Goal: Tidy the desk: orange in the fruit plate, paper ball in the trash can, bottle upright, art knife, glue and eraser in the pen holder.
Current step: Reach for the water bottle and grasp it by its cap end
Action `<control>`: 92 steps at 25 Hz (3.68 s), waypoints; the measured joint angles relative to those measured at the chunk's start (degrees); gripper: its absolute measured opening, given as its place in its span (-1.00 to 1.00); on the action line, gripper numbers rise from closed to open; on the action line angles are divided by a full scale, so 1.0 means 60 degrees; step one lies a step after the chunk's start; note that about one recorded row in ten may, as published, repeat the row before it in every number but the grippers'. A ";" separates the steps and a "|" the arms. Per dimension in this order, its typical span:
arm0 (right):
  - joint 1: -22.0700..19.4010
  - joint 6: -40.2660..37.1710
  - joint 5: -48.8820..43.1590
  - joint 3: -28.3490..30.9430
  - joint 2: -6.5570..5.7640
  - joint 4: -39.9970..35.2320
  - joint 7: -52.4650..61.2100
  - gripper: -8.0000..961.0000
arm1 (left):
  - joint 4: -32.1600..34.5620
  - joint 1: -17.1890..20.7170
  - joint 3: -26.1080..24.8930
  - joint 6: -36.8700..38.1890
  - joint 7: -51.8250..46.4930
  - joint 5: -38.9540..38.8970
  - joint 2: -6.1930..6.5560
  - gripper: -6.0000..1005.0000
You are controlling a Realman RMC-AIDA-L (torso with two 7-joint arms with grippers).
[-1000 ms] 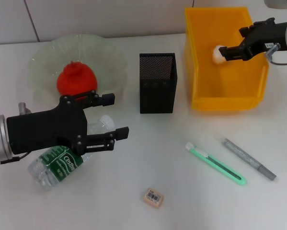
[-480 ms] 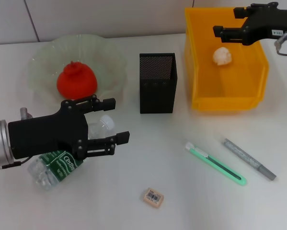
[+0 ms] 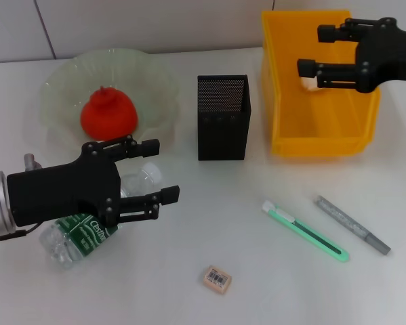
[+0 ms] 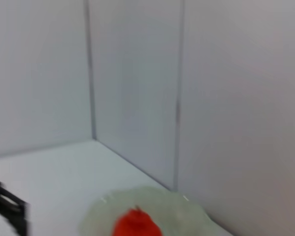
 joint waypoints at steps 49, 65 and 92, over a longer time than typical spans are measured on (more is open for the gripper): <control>-0.0833 -0.2662 -0.0874 0.1166 -0.0060 0.2627 -0.2858 0.50 | 0.0247 0.0643 0.0438 0.0035 0.0469 0.0043 -0.0005 0.60; -0.1062 -0.2511 -0.0959 0.1169 -0.0029 0.3511 -0.3995 0.50 | 0.0281 0.0642 0.0683 -0.0067 0.0378 0.0093 -0.0019 0.60; -0.0899 -0.1847 -0.0960 0.1170 -0.0095 0.4211 -0.4280 0.50 | 0.6832 0.0847 0.3680 -0.2609 -0.6951 0.5091 -0.0047 0.60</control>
